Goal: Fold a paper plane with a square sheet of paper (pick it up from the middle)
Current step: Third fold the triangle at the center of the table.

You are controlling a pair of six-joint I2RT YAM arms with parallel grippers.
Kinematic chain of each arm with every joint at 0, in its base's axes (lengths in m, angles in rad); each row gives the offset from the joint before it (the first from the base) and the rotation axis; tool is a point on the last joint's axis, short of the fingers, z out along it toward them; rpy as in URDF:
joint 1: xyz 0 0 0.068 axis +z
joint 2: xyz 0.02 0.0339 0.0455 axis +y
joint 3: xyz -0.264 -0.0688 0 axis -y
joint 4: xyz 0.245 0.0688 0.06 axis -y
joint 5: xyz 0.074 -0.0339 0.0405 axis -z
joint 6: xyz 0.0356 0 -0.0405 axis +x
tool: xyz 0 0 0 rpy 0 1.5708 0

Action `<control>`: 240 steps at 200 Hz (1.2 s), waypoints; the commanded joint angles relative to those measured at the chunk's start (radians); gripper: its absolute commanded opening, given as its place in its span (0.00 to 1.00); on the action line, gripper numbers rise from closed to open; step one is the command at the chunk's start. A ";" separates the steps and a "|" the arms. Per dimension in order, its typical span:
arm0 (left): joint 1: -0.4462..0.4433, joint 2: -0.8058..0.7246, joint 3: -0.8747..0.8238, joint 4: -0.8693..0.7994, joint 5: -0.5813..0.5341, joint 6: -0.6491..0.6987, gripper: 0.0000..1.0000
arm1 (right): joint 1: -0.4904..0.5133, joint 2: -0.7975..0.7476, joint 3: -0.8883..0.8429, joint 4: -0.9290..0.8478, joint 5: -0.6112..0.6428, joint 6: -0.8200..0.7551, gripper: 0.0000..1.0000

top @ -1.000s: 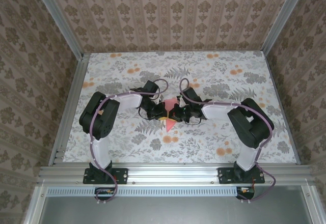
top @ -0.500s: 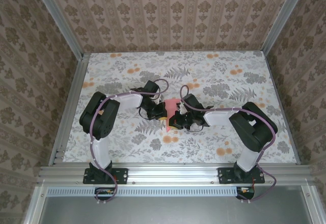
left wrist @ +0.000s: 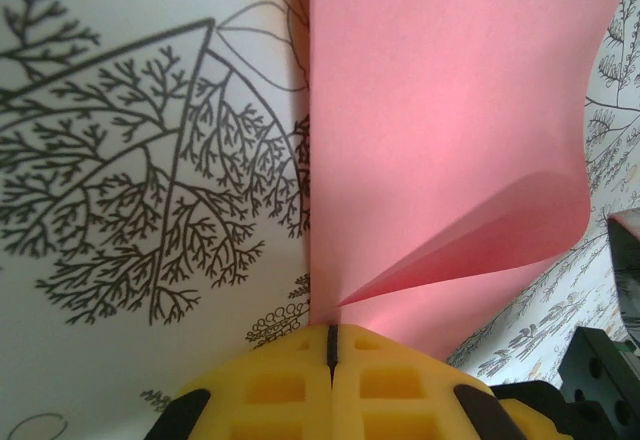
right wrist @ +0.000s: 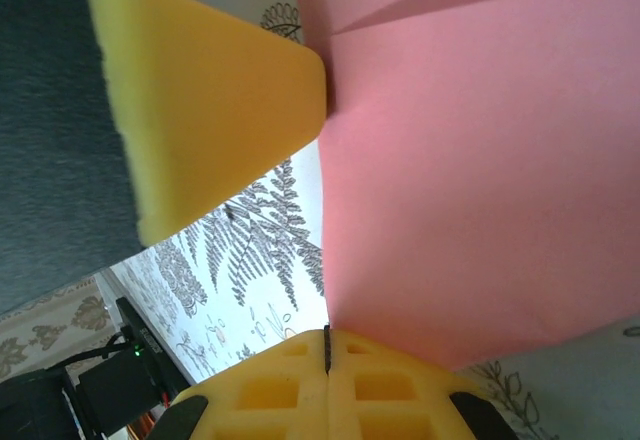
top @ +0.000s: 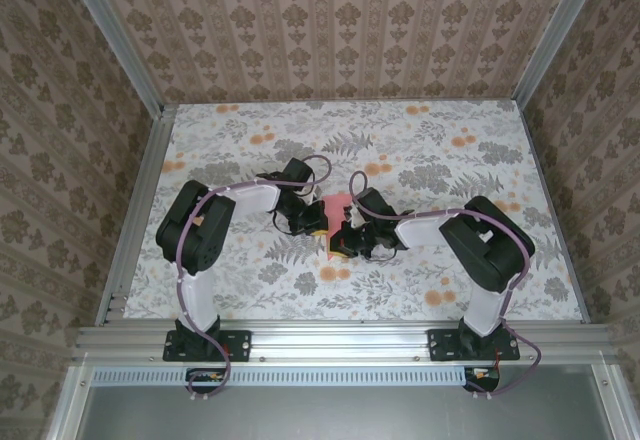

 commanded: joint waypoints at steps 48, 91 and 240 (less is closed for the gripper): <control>-0.006 0.044 -0.024 -0.062 -0.101 0.003 0.01 | 0.012 0.046 0.012 0.018 -0.036 0.011 0.02; -0.006 0.043 -0.028 -0.058 -0.099 -0.001 0.01 | 0.014 0.056 0.027 0.006 -0.029 0.005 0.02; -0.005 0.033 -0.045 -0.046 -0.105 -0.016 0.00 | 0.060 -0.006 0.078 -0.155 0.039 -0.099 0.02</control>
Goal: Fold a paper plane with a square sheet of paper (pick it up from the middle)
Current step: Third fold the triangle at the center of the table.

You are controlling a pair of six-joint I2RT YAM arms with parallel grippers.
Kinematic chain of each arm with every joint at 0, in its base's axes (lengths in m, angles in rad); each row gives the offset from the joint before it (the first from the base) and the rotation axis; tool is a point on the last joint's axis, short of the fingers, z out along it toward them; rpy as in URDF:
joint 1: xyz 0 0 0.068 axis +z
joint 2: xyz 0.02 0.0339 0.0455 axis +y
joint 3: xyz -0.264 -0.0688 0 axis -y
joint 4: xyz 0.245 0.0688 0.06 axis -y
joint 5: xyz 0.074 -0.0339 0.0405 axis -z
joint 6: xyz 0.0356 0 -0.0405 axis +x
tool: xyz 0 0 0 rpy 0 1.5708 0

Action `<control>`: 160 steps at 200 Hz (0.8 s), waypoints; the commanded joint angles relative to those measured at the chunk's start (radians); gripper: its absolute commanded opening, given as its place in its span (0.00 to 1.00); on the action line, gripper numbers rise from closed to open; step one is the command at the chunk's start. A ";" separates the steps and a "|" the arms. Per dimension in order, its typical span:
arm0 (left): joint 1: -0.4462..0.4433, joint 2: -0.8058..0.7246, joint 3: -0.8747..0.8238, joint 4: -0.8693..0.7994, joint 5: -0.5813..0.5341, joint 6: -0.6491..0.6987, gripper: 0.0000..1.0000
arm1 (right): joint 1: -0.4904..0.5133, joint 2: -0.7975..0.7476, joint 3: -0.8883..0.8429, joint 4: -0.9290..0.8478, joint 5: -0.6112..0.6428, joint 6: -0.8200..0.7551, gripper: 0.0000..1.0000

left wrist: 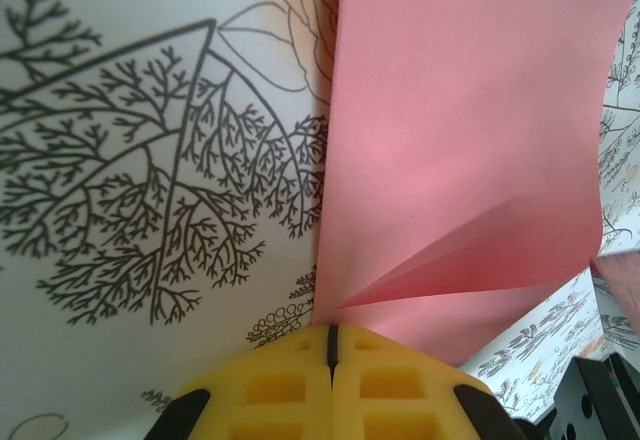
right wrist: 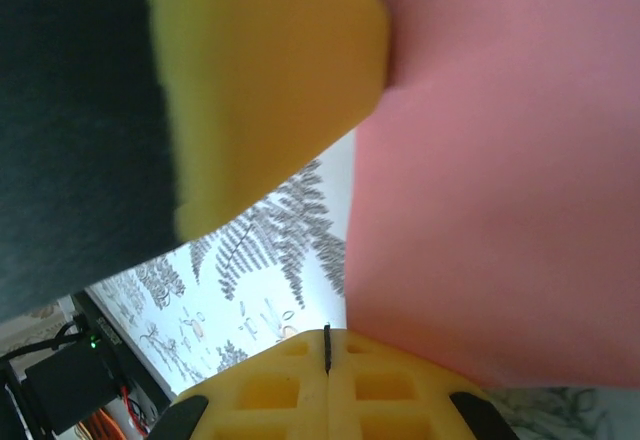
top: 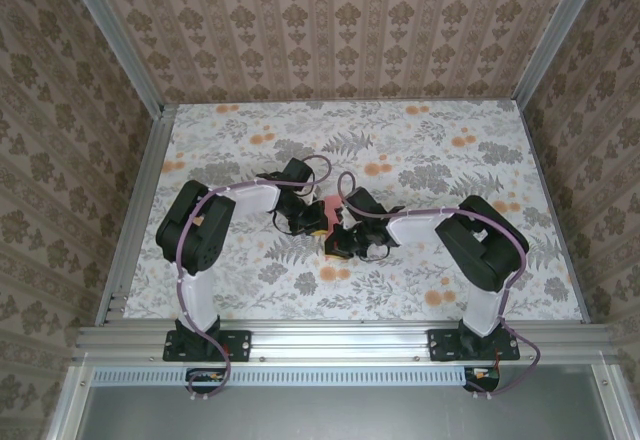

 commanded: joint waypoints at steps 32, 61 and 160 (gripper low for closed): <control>-0.005 0.032 -0.046 -0.045 -0.105 -0.017 0.00 | 0.011 0.016 0.001 -0.051 0.013 -0.004 0.02; -0.003 0.030 -0.049 -0.041 -0.105 -0.020 0.00 | 0.011 0.051 0.017 -0.090 0.026 0.000 0.01; 0.003 0.030 -0.048 -0.040 -0.101 -0.015 0.00 | -0.078 -0.137 -0.025 -0.071 0.088 -0.057 0.08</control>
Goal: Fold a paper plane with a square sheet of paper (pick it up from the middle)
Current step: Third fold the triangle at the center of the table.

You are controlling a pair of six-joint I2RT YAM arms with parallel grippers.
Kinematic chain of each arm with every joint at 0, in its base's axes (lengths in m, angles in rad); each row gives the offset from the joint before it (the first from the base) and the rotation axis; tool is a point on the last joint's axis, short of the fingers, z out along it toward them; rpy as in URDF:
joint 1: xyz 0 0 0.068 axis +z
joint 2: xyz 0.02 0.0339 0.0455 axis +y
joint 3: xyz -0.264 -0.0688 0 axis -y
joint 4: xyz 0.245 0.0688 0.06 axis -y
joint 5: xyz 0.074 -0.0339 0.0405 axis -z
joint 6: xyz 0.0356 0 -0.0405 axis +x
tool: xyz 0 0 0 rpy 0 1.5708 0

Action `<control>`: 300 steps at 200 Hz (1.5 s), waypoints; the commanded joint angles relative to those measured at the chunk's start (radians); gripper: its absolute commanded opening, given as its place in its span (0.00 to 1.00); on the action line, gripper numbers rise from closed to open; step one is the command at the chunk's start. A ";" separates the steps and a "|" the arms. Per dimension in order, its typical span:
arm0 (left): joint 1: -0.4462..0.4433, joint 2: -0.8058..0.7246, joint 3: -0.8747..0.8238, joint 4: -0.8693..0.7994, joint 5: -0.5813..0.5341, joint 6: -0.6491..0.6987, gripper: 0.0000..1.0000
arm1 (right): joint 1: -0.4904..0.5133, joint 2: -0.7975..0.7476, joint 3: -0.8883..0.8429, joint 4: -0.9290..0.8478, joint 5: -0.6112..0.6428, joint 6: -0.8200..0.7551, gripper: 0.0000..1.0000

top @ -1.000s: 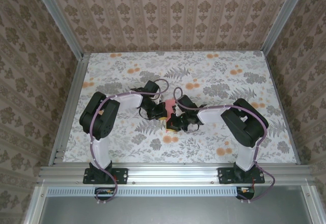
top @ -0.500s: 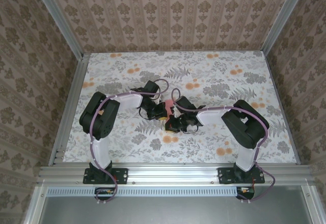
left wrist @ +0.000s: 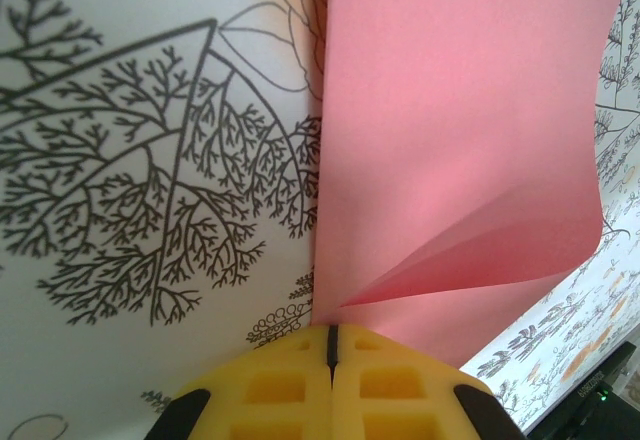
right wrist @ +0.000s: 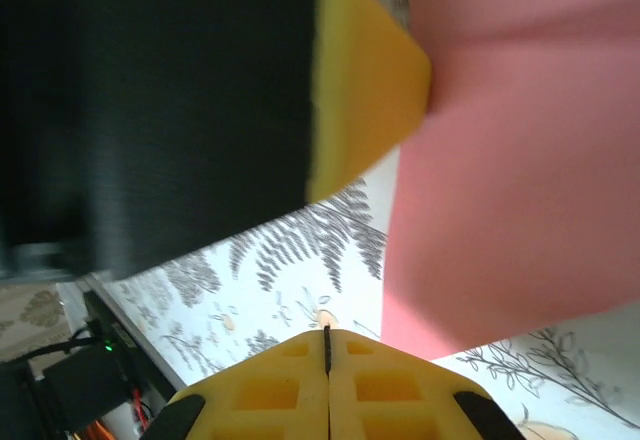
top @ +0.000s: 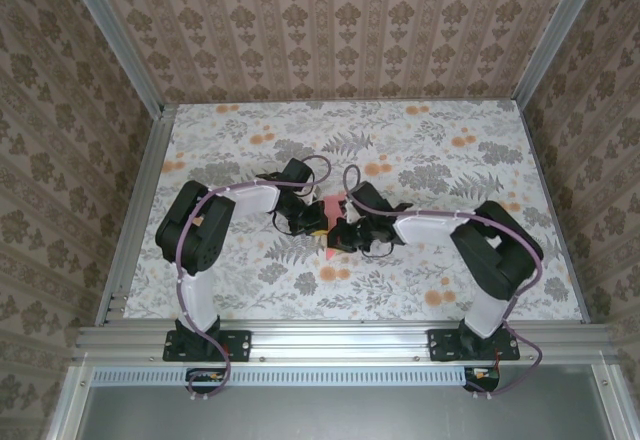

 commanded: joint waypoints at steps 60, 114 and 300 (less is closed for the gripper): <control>0.003 0.030 -0.036 -0.060 -0.099 -0.006 0.00 | -0.056 0.037 0.038 -0.076 0.044 -0.071 0.08; -0.001 0.030 -0.013 -0.075 -0.096 0.006 0.00 | -0.056 0.089 0.046 -0.069 0.057 -0.064 0.07; -0.088 -0.206 -0.207 0.157 -0.016 -0.137 0.18 | -0.060 0.104 -0.048 0.038 0.128 0.194 0.07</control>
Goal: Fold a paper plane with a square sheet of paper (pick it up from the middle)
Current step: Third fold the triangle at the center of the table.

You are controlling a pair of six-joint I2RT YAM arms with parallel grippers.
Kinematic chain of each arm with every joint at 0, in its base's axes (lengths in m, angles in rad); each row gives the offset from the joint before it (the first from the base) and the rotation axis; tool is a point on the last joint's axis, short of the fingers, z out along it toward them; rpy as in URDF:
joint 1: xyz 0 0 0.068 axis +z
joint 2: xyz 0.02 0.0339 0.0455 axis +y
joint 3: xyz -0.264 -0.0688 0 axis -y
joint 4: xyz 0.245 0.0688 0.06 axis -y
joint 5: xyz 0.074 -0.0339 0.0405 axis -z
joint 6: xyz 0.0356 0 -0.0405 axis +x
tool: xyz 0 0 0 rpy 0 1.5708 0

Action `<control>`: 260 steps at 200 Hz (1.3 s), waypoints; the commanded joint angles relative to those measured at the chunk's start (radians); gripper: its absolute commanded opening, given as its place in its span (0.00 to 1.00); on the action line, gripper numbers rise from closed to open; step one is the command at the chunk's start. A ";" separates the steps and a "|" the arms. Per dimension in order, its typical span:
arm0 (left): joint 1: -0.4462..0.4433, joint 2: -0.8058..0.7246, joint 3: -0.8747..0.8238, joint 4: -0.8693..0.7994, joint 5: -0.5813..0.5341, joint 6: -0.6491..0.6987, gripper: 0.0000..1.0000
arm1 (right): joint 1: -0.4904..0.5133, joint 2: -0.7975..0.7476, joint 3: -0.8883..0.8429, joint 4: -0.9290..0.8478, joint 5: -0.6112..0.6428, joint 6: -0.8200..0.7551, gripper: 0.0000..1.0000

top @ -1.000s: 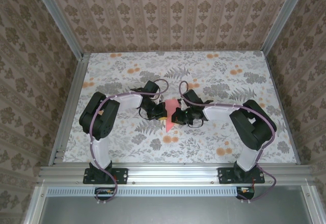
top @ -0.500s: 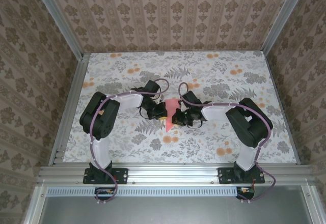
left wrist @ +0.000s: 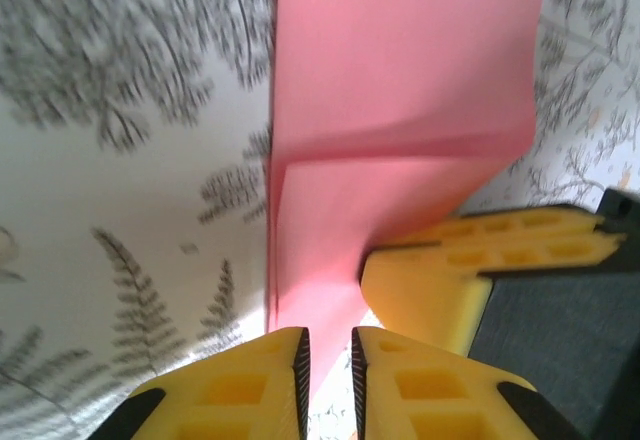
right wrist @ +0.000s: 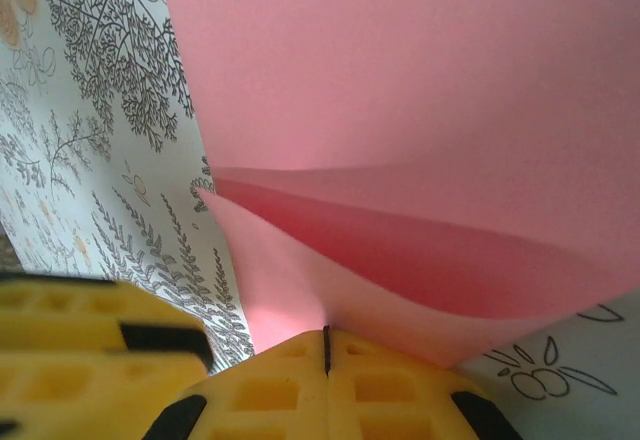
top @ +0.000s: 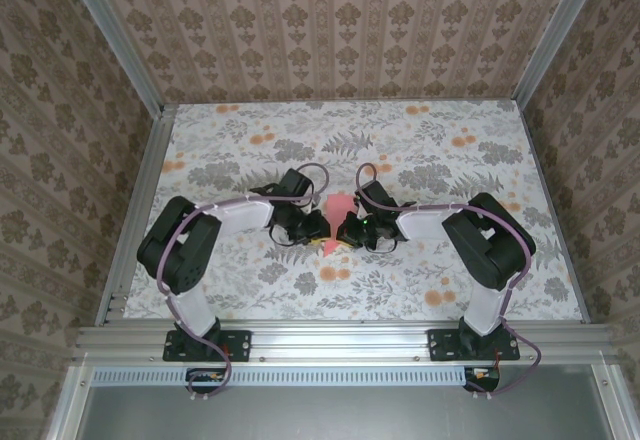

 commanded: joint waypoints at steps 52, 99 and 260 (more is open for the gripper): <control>-0.026 0.004 -0.045 0.062 0.029 -0.060 0.10 | -0.001 0.016 -0.026 -0.041 0.061 0.051 0.07; -0.026 0.048 -0.041 0.009 -0.006 -0.050 0.08 | -0.002 0.018 -0.026 -0.032 0.053 0.049 0.07; -0.023 0.091 -0.023 -0.210 -0.127 -0.002 0.05 | -0.089 0.020 0.013 -0.044 -0.012 -0.167 0.07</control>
